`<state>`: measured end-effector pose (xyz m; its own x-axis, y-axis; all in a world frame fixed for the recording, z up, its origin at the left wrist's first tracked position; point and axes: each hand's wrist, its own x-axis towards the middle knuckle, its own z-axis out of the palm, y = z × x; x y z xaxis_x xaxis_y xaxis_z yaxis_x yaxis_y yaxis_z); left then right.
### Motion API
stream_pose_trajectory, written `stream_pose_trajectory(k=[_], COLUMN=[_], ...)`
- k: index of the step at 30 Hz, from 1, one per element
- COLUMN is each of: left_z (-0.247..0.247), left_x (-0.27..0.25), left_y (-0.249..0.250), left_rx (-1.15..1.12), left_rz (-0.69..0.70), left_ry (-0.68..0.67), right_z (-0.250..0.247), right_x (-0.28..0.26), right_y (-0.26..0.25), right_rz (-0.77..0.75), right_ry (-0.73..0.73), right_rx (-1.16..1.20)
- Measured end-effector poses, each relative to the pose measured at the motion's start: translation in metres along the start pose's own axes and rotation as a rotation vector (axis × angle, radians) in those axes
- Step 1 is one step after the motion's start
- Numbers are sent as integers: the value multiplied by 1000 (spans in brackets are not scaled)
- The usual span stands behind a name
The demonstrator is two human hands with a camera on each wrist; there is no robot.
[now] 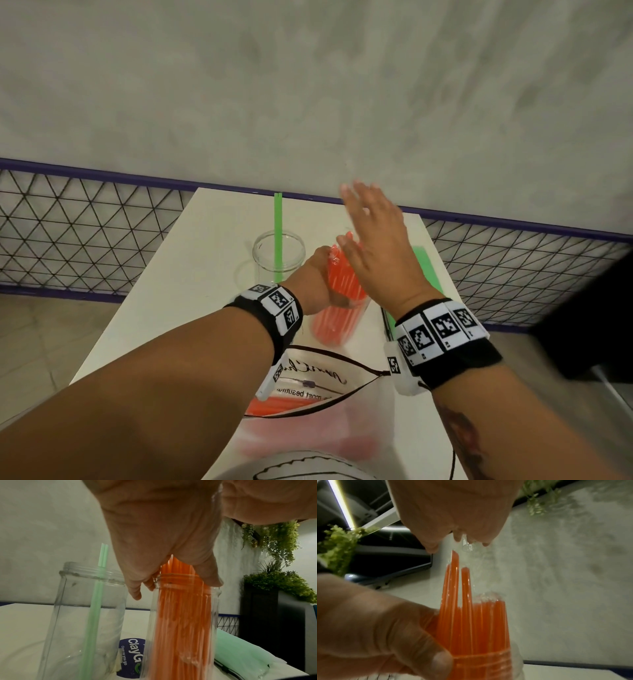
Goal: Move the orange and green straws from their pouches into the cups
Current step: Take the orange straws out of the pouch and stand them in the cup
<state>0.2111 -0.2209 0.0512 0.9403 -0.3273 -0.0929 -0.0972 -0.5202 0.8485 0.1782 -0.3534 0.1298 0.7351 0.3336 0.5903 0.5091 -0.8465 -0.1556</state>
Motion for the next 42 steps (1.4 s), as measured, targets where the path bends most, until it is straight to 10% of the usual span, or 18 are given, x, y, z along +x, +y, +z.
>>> stream_pose_trajectory(k=[6,12,18,20,29,38,42], left_z=[0,-3,-25,-32,-15,-10,-19], left_x=[1,-3,-38,-56,-101,-101,-101], left_y=[-2,-5,-21,-37,-100,-102,-90], left_rx=[5,-10,198,348,621,260,202], left_rz=[68,8,-165,-178,-322,-206,-217], left_ry=[-12,-29,-116,-255,-490,-124,-183], right_z=[28,28,26,34,104,115,112], right_x=[-12,-20,-36,-47,-105,-123,-124], right_y=[1,5,-11,-24,-50,-51,-46], right_rz=[88,129,13,-14,58,52,71], right_ry=[-640,-580,41,52,-1040,-1174,-1159], right_rx=[-342,-201,84,185,173,146,127])
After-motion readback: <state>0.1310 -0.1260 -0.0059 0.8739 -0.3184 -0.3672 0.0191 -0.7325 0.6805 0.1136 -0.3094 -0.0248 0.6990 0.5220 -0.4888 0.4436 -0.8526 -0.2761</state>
